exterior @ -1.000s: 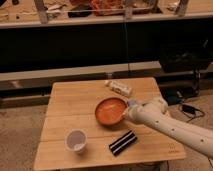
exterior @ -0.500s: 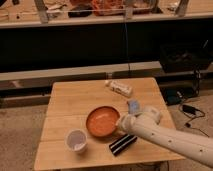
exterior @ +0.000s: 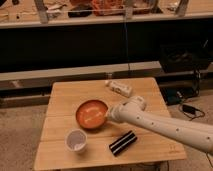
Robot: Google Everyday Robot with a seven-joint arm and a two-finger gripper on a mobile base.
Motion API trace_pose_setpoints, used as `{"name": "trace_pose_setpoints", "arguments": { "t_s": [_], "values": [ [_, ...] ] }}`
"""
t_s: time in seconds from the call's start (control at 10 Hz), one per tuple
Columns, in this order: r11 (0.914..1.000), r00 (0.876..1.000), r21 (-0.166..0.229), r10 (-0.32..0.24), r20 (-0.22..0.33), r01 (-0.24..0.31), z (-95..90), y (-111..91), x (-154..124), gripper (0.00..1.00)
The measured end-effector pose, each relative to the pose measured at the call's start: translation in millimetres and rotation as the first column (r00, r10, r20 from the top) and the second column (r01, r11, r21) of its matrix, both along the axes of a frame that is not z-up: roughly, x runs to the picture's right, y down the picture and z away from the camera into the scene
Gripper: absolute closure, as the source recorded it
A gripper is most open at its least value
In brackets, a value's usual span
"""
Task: Drag the ceramic bowl in a circle
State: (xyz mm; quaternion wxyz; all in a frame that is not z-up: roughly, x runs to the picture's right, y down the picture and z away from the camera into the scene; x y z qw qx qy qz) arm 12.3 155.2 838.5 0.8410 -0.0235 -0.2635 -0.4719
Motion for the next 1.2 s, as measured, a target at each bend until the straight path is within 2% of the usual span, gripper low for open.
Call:
{"name": "trace_pose_setpoints", "arguments": {
  "t_s": [0.1,0.2,0.3,0.4,0.6,0.8,0.9,1.1,1.2],
  "values": [
    [1.0,1.0,0.003,0.005,0.008,-0.005,15.4,-12.2,-1.4,0.98],
    [0.9996,1.0,0.01,0.028,-0.01,-0.028,29.5,-26.8,2.4,0.98],
    [0.9987,0.998,0.015,0.048,-0.031,-0.048,35.7,-34.2,10.0,0.98],
    [0.9959,0.994,0.025,0.088,-0.066,-0.087,39.0,-42.7,29.0,0.98],
    [0.9903,0.982,0.046,0.136,-0.129,-0.131,28.7,-46.4,74.0,0.98],
    [0.9855,0.971,0.046,0.169,-0.171,-0.163,13.1,-35.8,107.0,0.98],
    [0.9835,0.966,0.034,0.181,-0.187,-0.178,-1.4,-21.2,121.0,0.98],
    [0.9836,0.964,0.01,0.178,-0.199,-0.18,-24.8,6.4,127.9,0.98],
    [0.9866,0.968,-0.003,0.16,-0.194,-0.163,-41.3,25.0,122.7,0.98]
  ]
}}
